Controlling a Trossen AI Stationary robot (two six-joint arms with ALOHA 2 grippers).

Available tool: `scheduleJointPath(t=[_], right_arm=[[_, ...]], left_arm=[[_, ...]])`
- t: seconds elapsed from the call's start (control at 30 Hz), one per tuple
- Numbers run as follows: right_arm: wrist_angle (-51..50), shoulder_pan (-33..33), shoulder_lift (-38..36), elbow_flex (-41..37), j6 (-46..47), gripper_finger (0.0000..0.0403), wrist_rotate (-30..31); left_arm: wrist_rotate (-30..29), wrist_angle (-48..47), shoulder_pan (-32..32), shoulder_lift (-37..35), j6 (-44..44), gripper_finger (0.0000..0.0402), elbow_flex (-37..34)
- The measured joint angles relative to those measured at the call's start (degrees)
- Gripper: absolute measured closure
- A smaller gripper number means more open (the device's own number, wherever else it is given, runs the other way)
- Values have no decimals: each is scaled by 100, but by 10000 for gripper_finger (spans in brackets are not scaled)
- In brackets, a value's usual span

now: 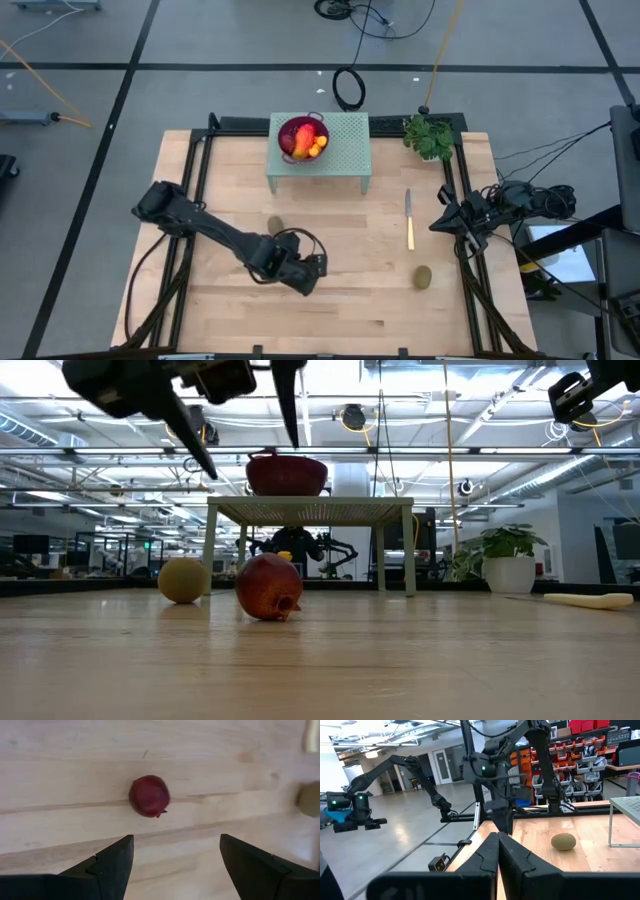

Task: Pick & Place Fruit
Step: Put the pomegranate into the violet strainer bowl on the shelf

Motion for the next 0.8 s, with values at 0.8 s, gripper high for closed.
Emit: scheduleJointPath(t=[0.8], right_arm=[[-35, -2, -2, 2, -2, 403, -22]], left_arm=[[267, 30, 387, 556, -865, 105, 0]])
